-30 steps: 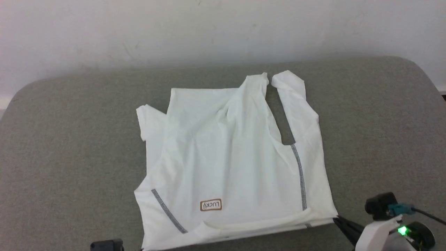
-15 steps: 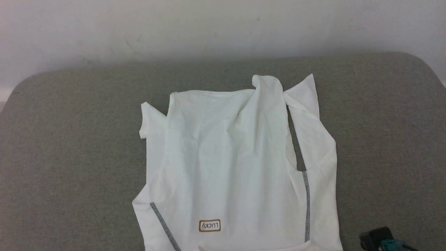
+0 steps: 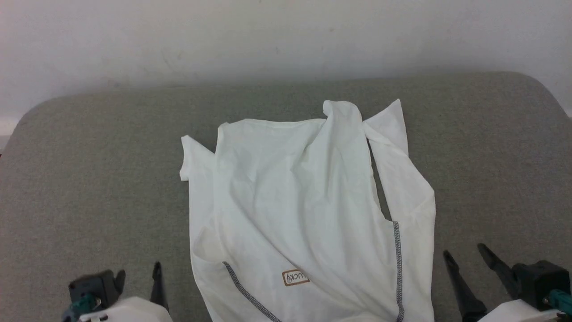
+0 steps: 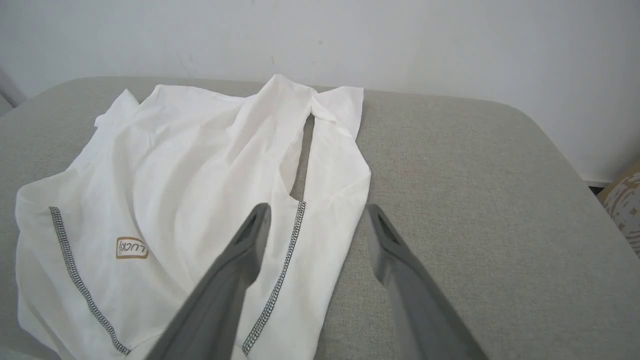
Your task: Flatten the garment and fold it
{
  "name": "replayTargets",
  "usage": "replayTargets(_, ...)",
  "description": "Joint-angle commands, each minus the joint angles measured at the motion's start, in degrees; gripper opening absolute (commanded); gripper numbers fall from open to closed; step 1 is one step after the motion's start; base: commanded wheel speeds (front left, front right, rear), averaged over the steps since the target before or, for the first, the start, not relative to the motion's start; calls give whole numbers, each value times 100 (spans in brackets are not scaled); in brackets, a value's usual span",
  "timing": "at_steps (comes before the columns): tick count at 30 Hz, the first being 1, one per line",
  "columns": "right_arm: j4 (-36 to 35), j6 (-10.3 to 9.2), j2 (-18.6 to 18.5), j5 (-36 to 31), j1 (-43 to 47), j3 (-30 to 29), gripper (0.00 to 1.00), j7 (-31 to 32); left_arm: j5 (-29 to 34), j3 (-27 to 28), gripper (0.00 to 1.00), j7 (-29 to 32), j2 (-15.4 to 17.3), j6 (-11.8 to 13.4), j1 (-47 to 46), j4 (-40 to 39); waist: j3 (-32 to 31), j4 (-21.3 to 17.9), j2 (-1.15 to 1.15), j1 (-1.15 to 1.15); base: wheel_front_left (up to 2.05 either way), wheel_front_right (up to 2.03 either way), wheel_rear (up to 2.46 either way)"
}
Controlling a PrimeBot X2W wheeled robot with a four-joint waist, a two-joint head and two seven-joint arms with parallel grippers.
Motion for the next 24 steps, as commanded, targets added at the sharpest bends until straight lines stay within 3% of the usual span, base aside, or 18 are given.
replayTargets(1,-78,-11,14,-8,-112,-1,100,-46,75,62,100,-56,60,-21,-188,-33,-27,-27,0,0,0,0,0)
replayTargets(6,-381,-11,8,29,-361,86,100,-68,239,145,100,-84,167,-176,-958,79,62,-91,0,0,0,0,0)
replayTargets(13,-785,-11,-33,70,-823,224,100,-11,301,101,100,123,-14,-534,-2707,822,687,-259,0,0,0,0,0)
replayTargets(19,-981,-11,-57,34,-1135,300,100,-61,215,-24,100,563,-181,-989,-4275,1982,1321,-462,0,0,0,0,0)
replayTargets(24,-1051,-11,-59,4,-1333,347,100,-157,61,-199,100,1299,-172,-1412,-5256,3093,1746,-645,0,0,0,0,0)
